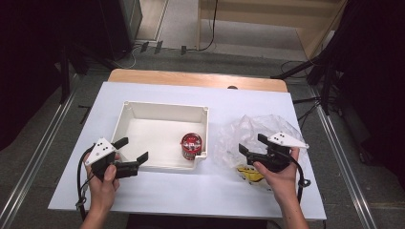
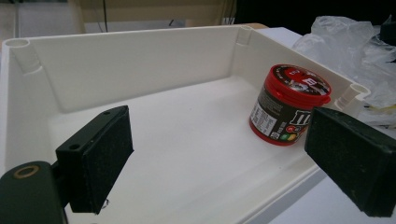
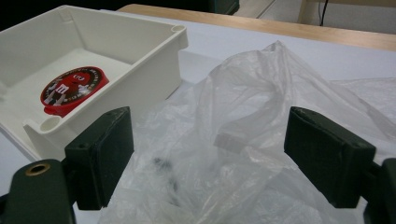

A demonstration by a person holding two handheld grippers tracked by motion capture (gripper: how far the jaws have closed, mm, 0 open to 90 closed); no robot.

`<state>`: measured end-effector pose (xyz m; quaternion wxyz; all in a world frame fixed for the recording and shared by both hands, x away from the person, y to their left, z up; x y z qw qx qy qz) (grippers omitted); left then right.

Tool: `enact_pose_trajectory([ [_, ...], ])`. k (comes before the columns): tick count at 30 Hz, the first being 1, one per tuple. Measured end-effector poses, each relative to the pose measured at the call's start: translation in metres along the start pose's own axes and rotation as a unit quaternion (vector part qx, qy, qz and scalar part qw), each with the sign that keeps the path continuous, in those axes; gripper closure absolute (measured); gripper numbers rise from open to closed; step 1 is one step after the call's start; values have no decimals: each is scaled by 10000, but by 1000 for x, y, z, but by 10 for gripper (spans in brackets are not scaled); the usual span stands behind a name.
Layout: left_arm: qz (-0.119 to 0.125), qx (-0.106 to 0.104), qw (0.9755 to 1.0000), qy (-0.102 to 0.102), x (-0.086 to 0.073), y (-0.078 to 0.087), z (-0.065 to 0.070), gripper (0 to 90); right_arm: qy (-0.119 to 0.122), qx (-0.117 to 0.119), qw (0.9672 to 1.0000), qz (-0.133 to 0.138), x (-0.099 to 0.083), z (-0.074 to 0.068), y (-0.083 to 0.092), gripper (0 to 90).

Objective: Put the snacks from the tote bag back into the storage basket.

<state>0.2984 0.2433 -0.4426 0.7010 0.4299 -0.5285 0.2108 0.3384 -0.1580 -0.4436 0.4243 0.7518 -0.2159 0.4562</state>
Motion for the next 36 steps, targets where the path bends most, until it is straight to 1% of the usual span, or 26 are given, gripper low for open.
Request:
enact_pose_trajectory([
  [4, 2, 9, 10000, -2, 0, 0, 0, 82, -73, -38, 10000, 34, 0, 6, 4, 162],
  [7, 5, 2, 10000, 4, 0, 0, 0, 82, -135, -109, 9998, 48, -1, 13, 7, 161],
  [20, -50, 8, 10000, -52, -3, -2, 1, 82, -374, -397, 9985, 111, -6, 48, 19, 159],
  [24, -43, 11, 10000, -44, -2, -3, 2, 82, -434, -435, 9980, 117, -9, 58, 23, 153],
  [28, -31, 7, 10000, -8, -3, -4, 1, 82, -518, -445, 9975, 158, -11, 66, 31, 148],
  [30, -27, 0, 10000, 16, -3, -3, 1, 82, -573, -453, 9972, 127, -13, 70, 36, 137],
  [33, -17, 1, 10000, 28, -3, -2, 0, 82, -582, -488, 9971, 104, -16, 75, 42, 91],
  [36, 13, 23, 10000, 56, -2, -1, -1, 82, -579, -496, 9971, 80, -20, 80, 47, 76],
])
Point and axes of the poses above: each handheld gripper's, and its own axes: y roughly backward along the jaws, x roughly out of its top, z roughly to its right, the point moved 6 cm from there along -y, roughly forward along the jaws, and after that the axes turned 3 degrees about -y, right-handed, at the moved point
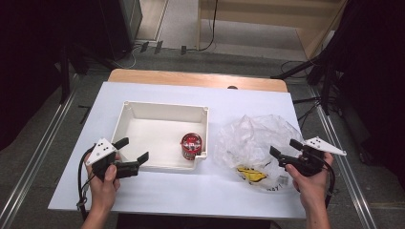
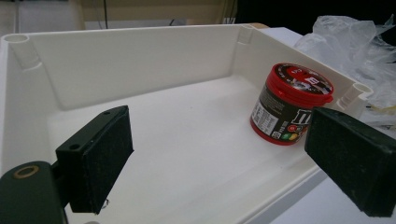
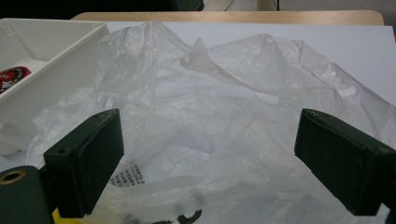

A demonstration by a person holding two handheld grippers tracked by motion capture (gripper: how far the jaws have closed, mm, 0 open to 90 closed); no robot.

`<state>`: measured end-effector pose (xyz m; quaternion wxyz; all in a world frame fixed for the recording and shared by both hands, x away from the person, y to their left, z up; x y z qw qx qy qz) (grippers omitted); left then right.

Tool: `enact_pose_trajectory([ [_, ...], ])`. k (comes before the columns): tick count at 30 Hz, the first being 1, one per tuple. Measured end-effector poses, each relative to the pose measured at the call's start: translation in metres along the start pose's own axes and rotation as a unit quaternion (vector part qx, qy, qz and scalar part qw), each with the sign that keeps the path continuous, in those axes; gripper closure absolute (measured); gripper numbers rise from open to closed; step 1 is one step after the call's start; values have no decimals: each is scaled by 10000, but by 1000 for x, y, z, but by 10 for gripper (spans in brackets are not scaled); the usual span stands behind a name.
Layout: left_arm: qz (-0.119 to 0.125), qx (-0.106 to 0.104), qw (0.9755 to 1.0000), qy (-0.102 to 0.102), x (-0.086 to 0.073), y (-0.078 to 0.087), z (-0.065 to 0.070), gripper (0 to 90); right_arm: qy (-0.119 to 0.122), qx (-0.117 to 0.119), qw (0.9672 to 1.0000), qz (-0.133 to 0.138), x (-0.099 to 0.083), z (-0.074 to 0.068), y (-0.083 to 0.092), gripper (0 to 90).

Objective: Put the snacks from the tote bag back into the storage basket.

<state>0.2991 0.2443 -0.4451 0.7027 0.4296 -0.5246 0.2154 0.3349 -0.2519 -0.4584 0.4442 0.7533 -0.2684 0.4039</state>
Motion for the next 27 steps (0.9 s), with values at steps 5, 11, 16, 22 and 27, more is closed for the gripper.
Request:
enact_pose_trajectory([
  [5, 18, 36, 10000, 6, 1, 2, -2, 82, 17, -110, 9999, -13, -4, 9, 5, 71],
  [11, 44, 44, 10000, 33, 2, 3, -3, 82, -145, -198, 9997, 15, -7, 23, 10, 70],
  [16, 45, 54, 10000, 50, 2, 2, -5, 82, -239, -243, 9994, 28, -11, 30, 17, 71],
  [22, 120, 103, 9998, 80, 5, 7, -10, 82, -303, -266, 9992, 79, -12, 36, 24, 72],
  [27, 146, 118, 9998, 32, 7, 8, -9, 82, -251, -217, 9994, 57, -10, 34, 26, 72],
])
Point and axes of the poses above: each handheld gripper's, and its own axes: y roughly backward along the jaws, x roughly out of its top, z roughly to its right, the point moved 6 cm from there along -y, roughly forward along the jaws, and after that the axes turned 3 degrees about -y, right-handed, at the moved point
